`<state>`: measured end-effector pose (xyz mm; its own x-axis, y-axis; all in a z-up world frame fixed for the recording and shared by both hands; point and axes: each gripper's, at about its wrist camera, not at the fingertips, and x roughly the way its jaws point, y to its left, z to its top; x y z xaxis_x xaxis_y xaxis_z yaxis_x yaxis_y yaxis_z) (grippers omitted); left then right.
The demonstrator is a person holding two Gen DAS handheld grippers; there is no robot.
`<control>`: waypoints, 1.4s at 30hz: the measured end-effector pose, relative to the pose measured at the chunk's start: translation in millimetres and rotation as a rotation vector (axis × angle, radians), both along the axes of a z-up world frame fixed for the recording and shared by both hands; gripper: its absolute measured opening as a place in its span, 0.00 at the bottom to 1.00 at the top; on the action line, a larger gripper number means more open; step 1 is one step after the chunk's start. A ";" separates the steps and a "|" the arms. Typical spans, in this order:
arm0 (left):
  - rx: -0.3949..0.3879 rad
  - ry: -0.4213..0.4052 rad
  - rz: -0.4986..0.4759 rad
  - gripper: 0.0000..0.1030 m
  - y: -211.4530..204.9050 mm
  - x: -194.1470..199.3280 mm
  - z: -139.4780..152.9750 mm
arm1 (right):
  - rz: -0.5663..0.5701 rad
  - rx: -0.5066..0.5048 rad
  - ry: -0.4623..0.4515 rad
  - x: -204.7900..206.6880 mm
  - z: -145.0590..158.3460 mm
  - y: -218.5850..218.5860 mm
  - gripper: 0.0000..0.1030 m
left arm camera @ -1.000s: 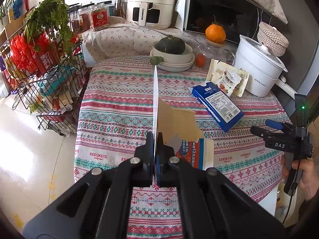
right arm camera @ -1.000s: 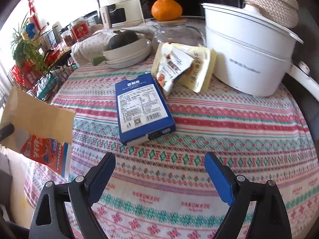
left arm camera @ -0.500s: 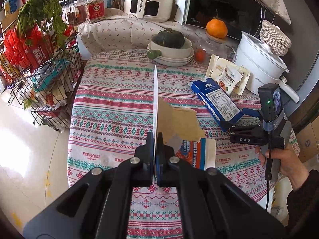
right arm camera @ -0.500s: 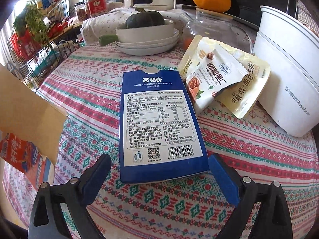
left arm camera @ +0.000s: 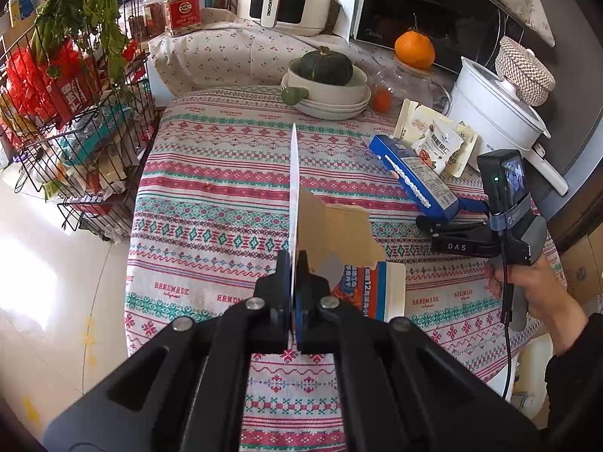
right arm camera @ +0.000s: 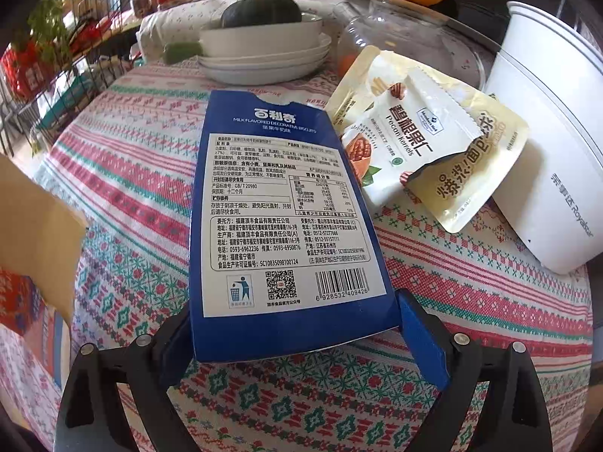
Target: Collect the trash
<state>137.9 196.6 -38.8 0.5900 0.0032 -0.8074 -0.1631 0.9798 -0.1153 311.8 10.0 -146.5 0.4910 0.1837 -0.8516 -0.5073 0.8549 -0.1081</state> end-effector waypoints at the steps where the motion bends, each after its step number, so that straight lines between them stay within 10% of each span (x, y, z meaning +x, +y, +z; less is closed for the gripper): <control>1: -0.002 -0.001 0.000 0.02 0.0 -0.4 0.3 | -0.006 0.020 -0.005 -1.2 2.1 -3.0 0.93; 15: -0.013 -0.036 -0.026 0.02 -9.4 -7.9 7.7 | 0.024 0.122 -0.092 -53.2 53.8 -26.4 0.90; 16: -0.013 -0.042 -0.032 0.02 -11.2 -9.2 9.4 | 0.025 0.122 -0.094 -57.1 57.9 -29.2 0.72; 17: -0.013 -0.049 -0.037 0.02 -13.2 -10.8 11.2 | 0.029 0.122 -0.088 -61.0 61.3 -31.4 0.31; 20: -0.011 -0.064 -0.057 0.02 -19.0 -16.1 14.8 | -0.008 0.149 -0.010 -71.4 66.7 -52.3 0.26; 25: -0.014 -0.074 -0.082 0.02 -26.5 -23.3 17.4 | -0.036 0.174 0.025 -90.7 66.7 -79.2 0.32; 28: -0.017 -0.071 -0.089 0.02 -29.0 -23.7 16.1 | -0.066 0.187 0.059 -94.8 64.1 -90.2 0.81; 37: -0.013 -0.055 -0.103 0.02 -35.8 -18.9 12.5 | -0.163 0.136 0.020 -74.6 45.6 -111.6 0.83; 42: -0.005 -0.041 -0.101 0.02 -35.8 -14.9 9.6 | -0.034 0.017 -0.021 -65.3 31.8 -87.6 0.90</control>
